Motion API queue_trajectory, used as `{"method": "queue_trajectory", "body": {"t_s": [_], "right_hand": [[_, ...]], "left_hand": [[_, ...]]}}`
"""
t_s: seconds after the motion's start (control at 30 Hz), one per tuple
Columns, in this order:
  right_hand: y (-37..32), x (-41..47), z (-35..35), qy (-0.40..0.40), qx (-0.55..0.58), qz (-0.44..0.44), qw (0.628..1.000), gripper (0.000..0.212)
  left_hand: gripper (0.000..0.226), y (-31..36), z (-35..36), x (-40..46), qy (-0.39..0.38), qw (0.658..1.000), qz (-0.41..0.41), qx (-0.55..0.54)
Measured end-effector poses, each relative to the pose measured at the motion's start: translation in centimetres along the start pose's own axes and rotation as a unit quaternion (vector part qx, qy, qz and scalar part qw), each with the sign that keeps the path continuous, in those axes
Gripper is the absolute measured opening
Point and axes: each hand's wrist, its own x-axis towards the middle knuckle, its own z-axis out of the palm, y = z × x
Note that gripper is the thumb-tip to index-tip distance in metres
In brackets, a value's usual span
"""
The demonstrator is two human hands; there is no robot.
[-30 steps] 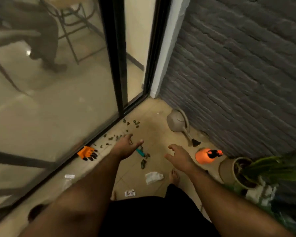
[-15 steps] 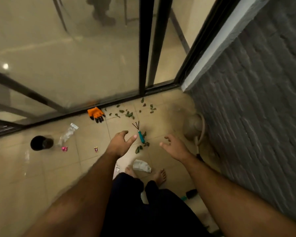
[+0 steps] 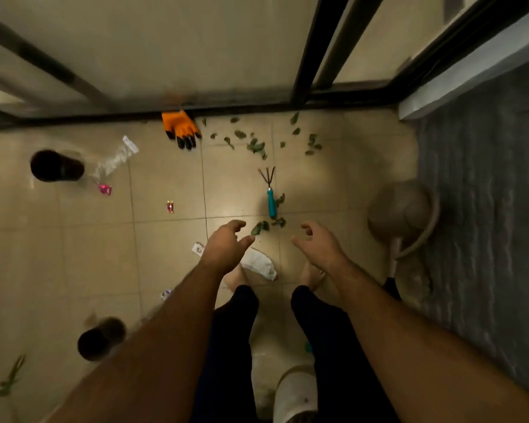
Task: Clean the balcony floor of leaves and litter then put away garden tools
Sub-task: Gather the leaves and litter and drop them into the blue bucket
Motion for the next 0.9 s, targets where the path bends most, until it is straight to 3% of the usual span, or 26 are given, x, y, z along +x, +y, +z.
{"method": "queue_trajectory", "body": {"t_s": [0.13, 0.33, 0.57, 0.7, 0.9], "right_hand": [[3.7, 8.6, 3.4, -0.028, -0.025, 0.003, 0.999, 0.054], [9.7, 20.8, 9.8, -0.041, -0.061, -0.001, 0.997, 0.057], [15.0, 32.3, 18.1, 0.039, -0.108, -0.043, 0.992, 0.053], [16.3, 35.5, 21.3, 0.107, -0.136, -0.065, 0.983, 0.053], [17.2, 37.2, 22.8, 0.149, -0.135, -0.079, 0.976, 0.028]], "left_hand": [[0.051, -3.4, 5.5, 7.2, 0.008, 0.999, -0.023, -0.030], [0.059, -9.7, 14.0, 18.8, 0.002, 0.999, -0.041, 0.020], [0.078, -15.5, 24.4, 28.8, 0.095, 0.993, -0.061, 0.038], [0.069, -17.4, 28.0, 32.2, 0.144, 0.987, -0.013, 0.071], [0.032, -18.3, 29.0, 34.4, 0.195, 0.980, 0.012, 0.043]]}}
